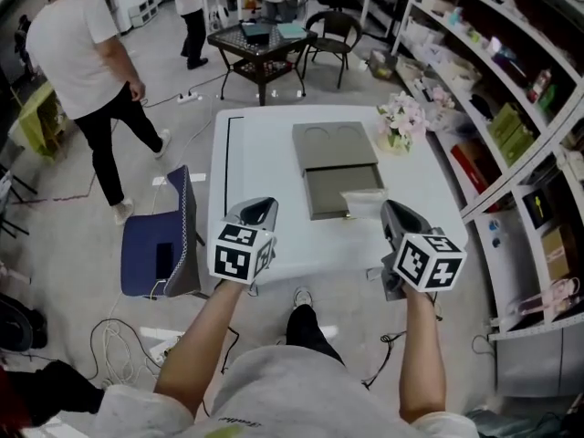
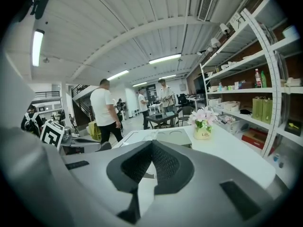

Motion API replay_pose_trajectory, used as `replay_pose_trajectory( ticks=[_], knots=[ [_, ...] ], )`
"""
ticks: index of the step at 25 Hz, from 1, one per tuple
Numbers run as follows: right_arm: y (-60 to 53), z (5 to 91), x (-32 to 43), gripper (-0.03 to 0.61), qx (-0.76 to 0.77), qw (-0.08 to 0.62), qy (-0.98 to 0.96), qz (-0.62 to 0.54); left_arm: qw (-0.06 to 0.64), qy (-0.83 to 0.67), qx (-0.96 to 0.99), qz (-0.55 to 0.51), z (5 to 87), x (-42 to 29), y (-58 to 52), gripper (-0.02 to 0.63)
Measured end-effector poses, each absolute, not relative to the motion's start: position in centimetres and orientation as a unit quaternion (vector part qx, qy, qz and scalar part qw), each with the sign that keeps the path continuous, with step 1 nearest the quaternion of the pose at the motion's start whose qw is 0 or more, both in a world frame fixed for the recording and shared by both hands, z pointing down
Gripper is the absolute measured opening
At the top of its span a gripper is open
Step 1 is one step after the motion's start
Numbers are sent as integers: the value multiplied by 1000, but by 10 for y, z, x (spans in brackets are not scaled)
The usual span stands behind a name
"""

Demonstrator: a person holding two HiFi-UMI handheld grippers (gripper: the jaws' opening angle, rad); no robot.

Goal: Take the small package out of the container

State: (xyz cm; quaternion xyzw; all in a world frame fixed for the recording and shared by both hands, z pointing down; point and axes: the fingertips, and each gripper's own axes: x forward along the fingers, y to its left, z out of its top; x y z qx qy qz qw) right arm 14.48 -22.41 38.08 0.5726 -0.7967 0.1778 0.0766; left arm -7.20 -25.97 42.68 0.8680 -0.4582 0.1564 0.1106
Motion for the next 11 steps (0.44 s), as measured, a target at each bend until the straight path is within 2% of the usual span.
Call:
replay_pose_trajectory(
  ticks=[11],
  knots=[
    [-213,383,149,6,573,72,-797,176,108,-451,872,157,428,-58,-253,5]
  ],
)
